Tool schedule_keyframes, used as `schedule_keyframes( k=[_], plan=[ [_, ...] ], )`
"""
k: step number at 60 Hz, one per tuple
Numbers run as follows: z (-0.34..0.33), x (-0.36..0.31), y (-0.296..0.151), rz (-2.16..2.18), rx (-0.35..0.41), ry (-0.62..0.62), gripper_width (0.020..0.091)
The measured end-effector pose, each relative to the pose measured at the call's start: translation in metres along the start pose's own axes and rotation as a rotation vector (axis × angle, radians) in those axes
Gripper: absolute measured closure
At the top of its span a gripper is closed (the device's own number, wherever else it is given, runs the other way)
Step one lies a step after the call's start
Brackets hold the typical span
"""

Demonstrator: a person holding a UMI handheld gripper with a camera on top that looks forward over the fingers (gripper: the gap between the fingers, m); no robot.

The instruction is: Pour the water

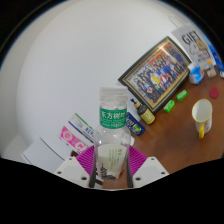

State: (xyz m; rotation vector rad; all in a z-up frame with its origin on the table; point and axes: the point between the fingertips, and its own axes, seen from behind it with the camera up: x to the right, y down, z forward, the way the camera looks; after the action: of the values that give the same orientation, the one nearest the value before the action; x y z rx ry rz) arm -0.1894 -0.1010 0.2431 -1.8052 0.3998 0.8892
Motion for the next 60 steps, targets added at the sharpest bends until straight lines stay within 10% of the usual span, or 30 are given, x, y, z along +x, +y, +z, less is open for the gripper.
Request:
schedule_keyframes(
  k=[36, 60],
  plan=[
    [-0.001, 0.142, -0.098, 1.312, 0.047, -0.305, 0.0678],
    [-0.003, 0.151, -0.106, 0.457, -0.118, -0.090, 0.0675]
  ],
)
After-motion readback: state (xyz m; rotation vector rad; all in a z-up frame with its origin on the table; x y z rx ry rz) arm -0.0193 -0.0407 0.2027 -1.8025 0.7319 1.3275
